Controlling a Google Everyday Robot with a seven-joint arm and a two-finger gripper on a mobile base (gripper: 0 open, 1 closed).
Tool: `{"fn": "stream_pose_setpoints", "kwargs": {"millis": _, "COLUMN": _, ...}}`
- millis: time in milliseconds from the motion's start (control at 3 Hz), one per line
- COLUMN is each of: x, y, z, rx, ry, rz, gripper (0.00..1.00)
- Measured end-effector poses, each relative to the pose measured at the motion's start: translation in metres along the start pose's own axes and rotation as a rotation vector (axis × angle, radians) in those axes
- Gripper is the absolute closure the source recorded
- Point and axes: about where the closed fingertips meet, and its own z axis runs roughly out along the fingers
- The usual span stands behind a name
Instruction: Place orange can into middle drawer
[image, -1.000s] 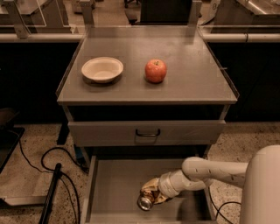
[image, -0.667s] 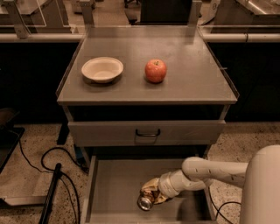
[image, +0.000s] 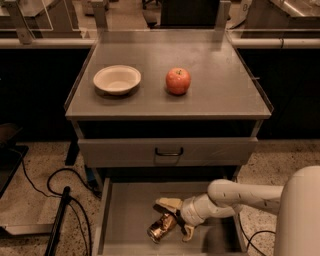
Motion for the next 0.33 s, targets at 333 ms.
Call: {"fn": "stream_pose_setpoints", "kwargs": {"millis": 333, "x": 0.0, "y": 0.0, "z": 0.0, "rx": 0.0, "ry": 0.0, "rz": 0.0, "gripper": 0.0}}
